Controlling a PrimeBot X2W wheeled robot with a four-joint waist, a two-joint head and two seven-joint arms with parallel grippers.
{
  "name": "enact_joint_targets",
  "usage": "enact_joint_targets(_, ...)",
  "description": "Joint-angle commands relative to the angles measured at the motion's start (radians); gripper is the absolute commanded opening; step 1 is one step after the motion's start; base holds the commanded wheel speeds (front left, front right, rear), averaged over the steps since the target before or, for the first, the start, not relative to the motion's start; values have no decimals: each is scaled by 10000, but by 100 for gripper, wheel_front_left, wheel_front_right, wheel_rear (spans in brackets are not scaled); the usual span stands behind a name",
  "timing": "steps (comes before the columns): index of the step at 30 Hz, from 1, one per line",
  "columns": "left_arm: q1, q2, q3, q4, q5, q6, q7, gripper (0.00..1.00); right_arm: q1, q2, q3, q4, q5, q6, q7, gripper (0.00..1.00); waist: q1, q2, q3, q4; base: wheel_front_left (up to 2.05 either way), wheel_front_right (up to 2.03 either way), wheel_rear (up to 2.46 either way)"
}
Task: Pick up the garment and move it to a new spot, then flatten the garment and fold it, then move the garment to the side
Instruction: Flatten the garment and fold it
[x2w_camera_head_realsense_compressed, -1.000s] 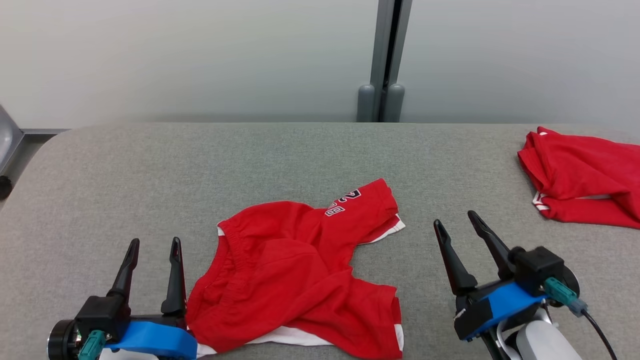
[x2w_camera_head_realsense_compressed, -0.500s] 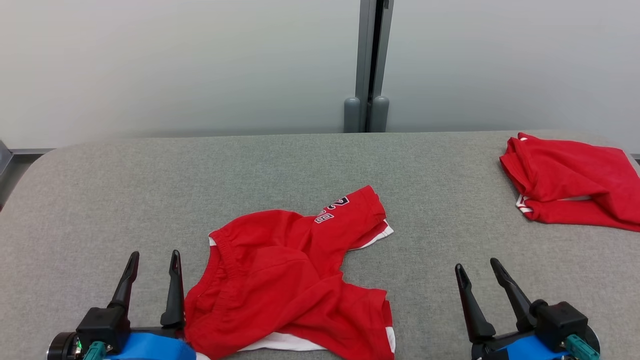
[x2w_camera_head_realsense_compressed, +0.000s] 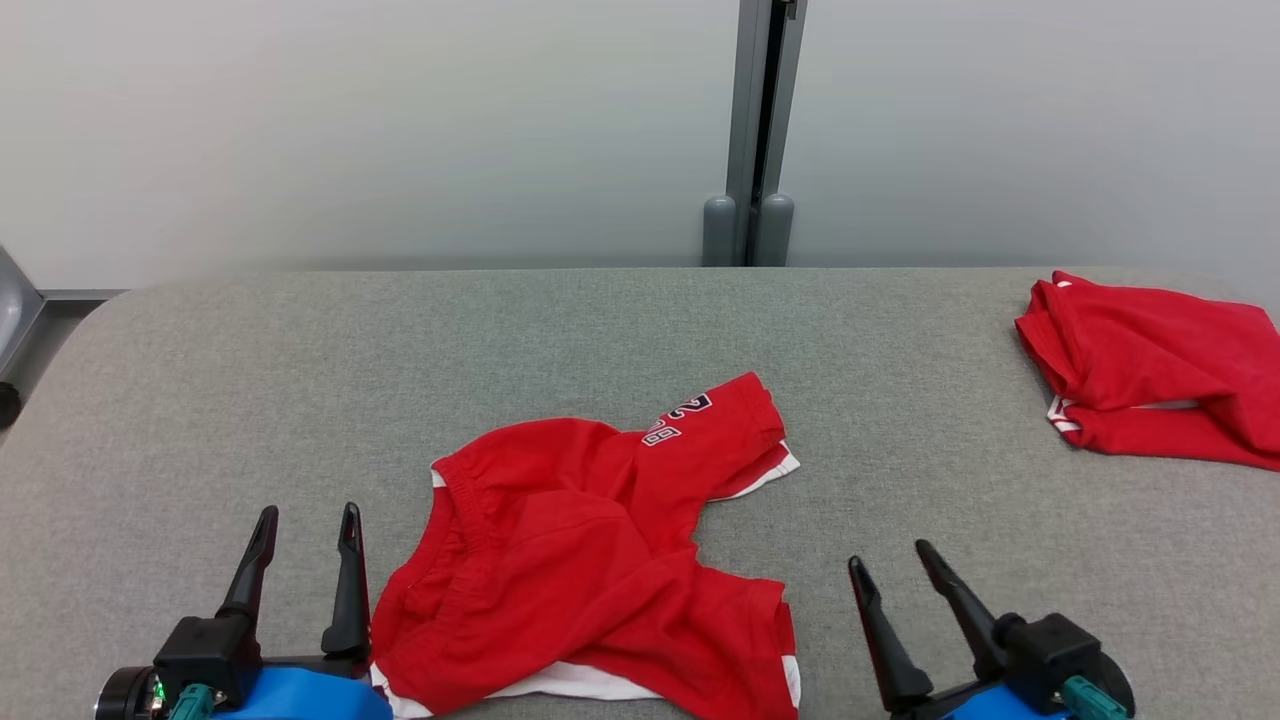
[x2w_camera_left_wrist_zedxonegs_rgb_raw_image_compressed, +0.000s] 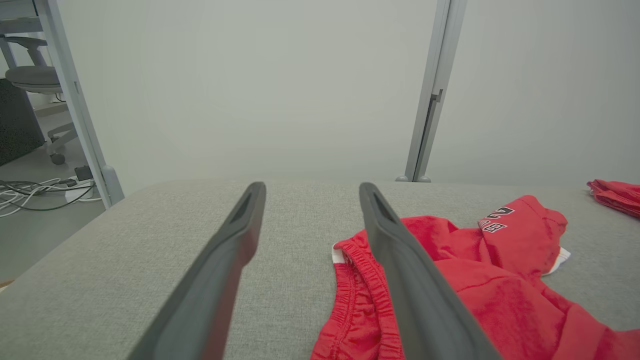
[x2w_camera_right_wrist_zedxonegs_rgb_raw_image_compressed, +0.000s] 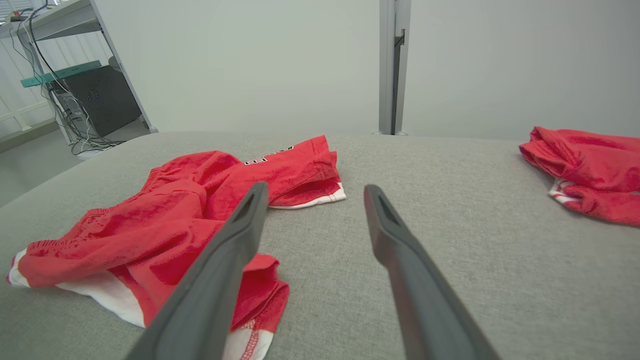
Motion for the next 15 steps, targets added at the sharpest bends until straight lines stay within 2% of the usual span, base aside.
enact_joint_targets(1, -11, 5, -22, -4, -28, -10, -44, 100, -178, 13, 213, 131, 118, 1, 39, 100, 0, 0, 11, 33, 0, 0, 0)
enact_joint_targets(7, -146, -14, -127, 15, -70, -10, -44, 100, -410, -10, 1041, 935, 455, 1, 172, 100, 0, 0, 91, 213, 0, 0, 0)
enact_joint_targets(15, -278, -25, -175, -41, -55, -10, -44, 100, -1002, 72, 2406, 2585, 1028, 1, 158, 100, 0, 0, 322, 485, 0, 0, 0)
